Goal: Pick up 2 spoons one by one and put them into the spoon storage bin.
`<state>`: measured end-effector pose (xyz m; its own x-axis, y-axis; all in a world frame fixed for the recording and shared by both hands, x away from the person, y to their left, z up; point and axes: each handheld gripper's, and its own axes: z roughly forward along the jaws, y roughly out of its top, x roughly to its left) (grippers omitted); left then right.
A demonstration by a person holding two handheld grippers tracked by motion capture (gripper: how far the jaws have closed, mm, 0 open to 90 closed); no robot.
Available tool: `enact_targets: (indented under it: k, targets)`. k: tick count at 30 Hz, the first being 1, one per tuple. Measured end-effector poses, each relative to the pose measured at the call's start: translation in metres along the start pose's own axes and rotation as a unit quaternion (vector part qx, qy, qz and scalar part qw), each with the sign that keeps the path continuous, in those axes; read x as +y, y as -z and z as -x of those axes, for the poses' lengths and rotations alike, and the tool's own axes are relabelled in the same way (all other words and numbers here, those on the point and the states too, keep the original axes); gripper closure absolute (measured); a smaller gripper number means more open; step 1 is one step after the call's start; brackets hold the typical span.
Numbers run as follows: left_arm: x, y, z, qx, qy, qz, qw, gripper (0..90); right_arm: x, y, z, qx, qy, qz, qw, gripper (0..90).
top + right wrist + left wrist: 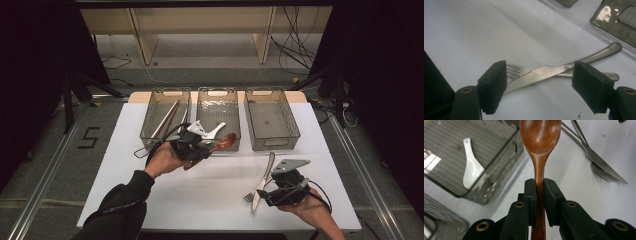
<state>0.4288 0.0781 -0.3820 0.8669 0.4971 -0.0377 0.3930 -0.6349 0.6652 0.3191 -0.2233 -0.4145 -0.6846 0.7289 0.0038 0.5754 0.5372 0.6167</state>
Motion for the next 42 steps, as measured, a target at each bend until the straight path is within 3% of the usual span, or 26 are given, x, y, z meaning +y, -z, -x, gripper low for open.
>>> enact_targets:
  k: [14,27,42]
  targets:
    - [0.026,0.002,-0.019,0.023,0.015,0.025,0.9993,80.3,0.000,0.000,0.000,0.001,0.000,0.001,1.0000,28.9]
    - [0.050,-0.002,-0.045,0.048,0.044,0.048,0.9967,80.3,0.000,0.000,0.001,0.002,-0.001,0.000,1.0000,28.9]
    - [0.065,-0.023,-0.073,0.074,0.077,0.041,0.9934,80.3,-0.001,-0.001,0.001,0.005,-0.001,-0.003,1.0000,28.9]
